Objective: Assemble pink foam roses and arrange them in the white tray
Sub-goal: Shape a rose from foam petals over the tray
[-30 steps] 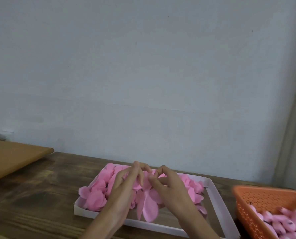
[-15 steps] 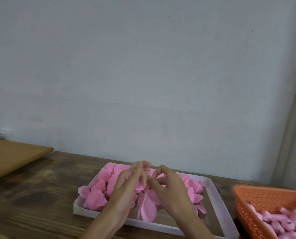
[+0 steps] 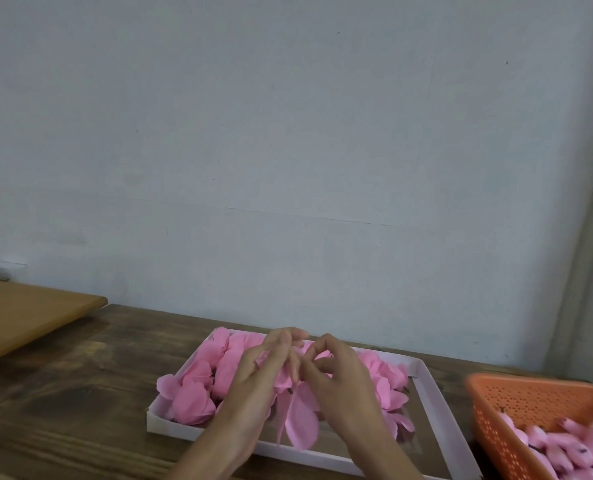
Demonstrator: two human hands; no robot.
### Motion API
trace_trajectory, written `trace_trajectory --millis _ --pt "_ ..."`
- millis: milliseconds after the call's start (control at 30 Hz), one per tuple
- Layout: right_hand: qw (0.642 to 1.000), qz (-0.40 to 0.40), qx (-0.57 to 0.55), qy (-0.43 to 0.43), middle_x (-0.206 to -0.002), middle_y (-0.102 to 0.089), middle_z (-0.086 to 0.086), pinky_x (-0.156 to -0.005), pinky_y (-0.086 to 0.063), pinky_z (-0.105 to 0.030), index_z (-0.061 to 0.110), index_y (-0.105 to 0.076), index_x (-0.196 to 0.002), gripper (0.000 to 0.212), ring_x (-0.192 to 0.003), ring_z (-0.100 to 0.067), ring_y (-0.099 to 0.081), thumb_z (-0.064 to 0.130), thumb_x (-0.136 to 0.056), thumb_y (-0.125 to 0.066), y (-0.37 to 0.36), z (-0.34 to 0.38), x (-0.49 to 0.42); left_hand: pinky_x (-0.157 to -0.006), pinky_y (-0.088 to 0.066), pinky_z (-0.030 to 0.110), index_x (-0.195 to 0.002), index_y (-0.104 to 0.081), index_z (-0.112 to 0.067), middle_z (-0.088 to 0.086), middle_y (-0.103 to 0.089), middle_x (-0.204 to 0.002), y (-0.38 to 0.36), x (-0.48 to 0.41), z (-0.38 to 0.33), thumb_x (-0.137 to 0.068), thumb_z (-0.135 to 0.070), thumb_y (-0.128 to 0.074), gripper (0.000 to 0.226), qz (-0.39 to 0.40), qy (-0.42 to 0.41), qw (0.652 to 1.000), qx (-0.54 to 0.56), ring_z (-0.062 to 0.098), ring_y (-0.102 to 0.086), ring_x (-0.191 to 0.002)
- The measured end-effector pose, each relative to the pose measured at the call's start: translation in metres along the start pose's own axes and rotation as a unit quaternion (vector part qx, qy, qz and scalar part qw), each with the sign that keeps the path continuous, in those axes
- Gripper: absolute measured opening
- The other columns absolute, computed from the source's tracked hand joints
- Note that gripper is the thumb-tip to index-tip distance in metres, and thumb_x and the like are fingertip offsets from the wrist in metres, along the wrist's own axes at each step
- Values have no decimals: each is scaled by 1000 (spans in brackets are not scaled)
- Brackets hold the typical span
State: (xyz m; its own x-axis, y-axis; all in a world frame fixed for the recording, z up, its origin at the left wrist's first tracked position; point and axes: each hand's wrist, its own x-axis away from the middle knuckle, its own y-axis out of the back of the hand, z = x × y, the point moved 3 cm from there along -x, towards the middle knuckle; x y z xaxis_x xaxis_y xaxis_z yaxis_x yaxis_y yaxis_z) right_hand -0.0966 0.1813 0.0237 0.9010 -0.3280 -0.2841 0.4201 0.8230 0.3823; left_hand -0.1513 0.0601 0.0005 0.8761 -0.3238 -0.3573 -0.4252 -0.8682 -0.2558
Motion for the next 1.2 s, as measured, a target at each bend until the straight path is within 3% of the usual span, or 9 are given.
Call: trace_trajectory --millis 67,167,233,333,500,600,767,1000,1200 --pt "1000 2 -15 -3 -79 -78 3 -76 -55 -38 19 -59 -86 21 -75 -16 -73 36 -96 -67 1 0 -1 -61 -55 18 -87 -64 8 -5 -75 -89 0 2 0 -94 -55 -58 63 2 -5 1000 -8 6 -74 -79" --pt "999 13 -34 1 -74 -77 -2 -57 -44 -22 18 -60 -85 19 -58 -9 -62 33 -96 -66 1 0 -1 -96 -56 50 -82 -61 11 13 -75 -111 1 0 3 -104 -46 -55 62 5 -13 1000 4 34 -74 -110" --pt "998 18 -55 7 -76 -76 -7 -55 -40 -19 17 -61 -86 15 -58 -9 -59 26 -96 -66 -1 0 -2 -101 -53 52 -68 -62 2 11 -73 -122 -1 0 2 -107 -47 -55 62 8 -27 1000 6 39 -72 -113" --pt "996 22 -88 26 -79 -75 -11 -60 -43 -27 14 -61 -84 14 -63 -16 -62 16 -97 -64 -4 0 -2 -96 -55 40 -67 -70 -12 0 -73 -127 -3 2 0 -101 -48 -56 51 -17 -38 999 -14 28 -73 -115" --pt "989 34 -130 65 -78 -76 -6 -59 -53 -29 24 -69 -83 15 -67 -13 -70 33 -94 -73 -6 6 -1 -90 -61 30 -116 -76 -27 2 -74 -125 0 2 -4 -105 -44 -56 28 -13 -64 998 -21 22 -71 -118" --pt "988 39 -103 109 -86 -79 5 -77 -60 -34 28 -79 -91 11 -85 -10 -75 29 -97 -69 -7 7 -2 -90 -58 26 -125 -70 -31 4 -73 -126 -1 2 -6 -104 -43 -59 27 0 -81 996 -30 22 -72 -117" --pt "981 73 -77 163 -103 -78 17 -86 -58 -29 41 -80 -99 33 -101 -2 -72 14 -99 -61 -7 15 1 -87 -58 24 -128 -62 -30 4 -74 -119 3 0 0 -82 -57 -71 54 2 -80 996 -34 22 -74 -110" --pt "965 164 -61 195 -102 -73 0 -92 -51 -39 31 -77 -109 27 -99 -20 -64 11 -95 -65 -7 21 1 -69 -57 27 -100 -46 -5 5 -63 -83 14 -7 3 -82 -61 -79 68 -37 -50 998 -16 16 -67 -79" --pt "966 132 -74 209 -95 -73 5 -83 -54 -30 42 -76 -100 29 -86 -11 -64 21 -80 -80 -11 17 1 -61 -55 15 -98 -57 -2 -4 -69 -75 10 -3 3 -84 -47 -65 48 -37 -34 999 -15 2 -69 -71"
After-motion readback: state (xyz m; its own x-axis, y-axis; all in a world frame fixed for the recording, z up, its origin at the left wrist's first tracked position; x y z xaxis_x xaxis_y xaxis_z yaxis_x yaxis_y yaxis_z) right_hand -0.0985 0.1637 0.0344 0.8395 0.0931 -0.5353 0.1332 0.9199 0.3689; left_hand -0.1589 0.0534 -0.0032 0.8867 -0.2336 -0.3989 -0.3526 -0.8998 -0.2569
